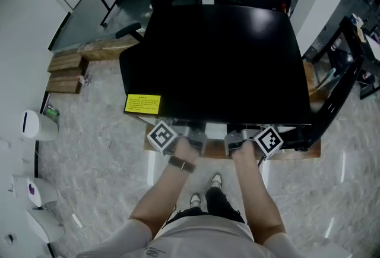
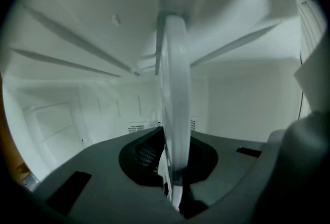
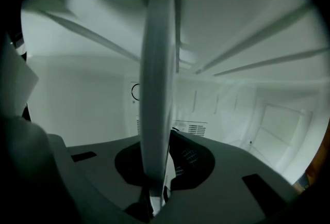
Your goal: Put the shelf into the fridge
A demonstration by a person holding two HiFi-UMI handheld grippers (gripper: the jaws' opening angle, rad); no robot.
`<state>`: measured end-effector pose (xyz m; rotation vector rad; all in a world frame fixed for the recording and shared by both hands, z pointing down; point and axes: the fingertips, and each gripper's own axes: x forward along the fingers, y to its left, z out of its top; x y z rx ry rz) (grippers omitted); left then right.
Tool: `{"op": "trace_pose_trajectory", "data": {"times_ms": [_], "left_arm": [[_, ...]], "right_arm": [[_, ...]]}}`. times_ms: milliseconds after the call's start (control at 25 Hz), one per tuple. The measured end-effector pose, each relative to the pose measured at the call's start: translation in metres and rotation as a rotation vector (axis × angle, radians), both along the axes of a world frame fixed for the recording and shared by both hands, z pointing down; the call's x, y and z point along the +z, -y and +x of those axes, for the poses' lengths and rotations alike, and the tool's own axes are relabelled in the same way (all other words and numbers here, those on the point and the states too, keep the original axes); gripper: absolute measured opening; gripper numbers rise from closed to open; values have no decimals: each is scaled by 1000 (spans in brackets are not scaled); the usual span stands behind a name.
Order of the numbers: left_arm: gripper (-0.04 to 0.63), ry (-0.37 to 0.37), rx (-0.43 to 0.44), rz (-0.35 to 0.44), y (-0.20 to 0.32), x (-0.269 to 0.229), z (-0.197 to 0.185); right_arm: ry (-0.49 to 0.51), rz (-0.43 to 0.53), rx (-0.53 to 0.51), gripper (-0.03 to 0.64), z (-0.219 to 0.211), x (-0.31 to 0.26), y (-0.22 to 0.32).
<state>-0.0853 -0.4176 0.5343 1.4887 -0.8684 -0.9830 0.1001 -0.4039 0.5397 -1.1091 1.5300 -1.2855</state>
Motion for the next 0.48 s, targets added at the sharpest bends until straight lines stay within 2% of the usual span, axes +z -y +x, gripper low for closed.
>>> {"op": "trace_pose_trajectory", "data": {"times_ms": [480], "left_arm": [[28,4,-5,25,2,-3,1]], "right_arm": [[5,8,6,48,0,0,2]]}}
